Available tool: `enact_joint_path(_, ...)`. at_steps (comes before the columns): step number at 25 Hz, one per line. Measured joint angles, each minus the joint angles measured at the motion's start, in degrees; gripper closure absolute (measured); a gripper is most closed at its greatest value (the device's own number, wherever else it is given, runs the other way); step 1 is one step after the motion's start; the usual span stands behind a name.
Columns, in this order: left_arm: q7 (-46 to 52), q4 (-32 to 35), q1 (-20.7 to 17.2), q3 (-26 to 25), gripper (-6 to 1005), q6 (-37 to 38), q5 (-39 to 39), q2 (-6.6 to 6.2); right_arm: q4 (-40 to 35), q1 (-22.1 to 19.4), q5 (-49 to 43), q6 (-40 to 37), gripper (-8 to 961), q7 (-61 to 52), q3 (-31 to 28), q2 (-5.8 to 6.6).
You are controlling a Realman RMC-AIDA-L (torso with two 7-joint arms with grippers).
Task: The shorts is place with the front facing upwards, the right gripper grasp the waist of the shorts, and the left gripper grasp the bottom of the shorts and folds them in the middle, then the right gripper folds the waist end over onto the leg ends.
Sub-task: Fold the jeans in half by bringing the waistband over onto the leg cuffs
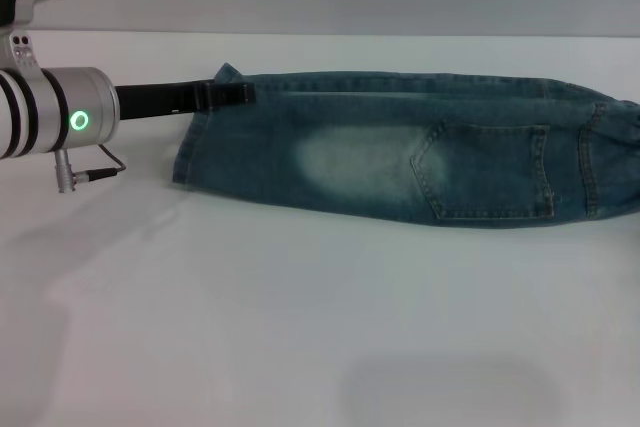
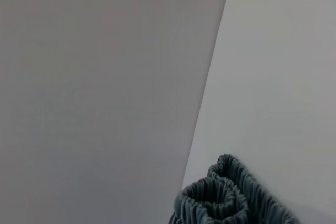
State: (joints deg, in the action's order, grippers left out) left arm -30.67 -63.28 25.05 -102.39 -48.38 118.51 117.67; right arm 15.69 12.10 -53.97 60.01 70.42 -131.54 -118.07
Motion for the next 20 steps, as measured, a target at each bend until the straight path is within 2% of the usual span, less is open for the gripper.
enact_joint_path(20, -0.31, 0.42, 0.46, 0.00, 237, -0.14, -0.03, 0.01, -1.12, 4.10, -3.11, -3.27, 363, -4.11, 0.68, 1.75)
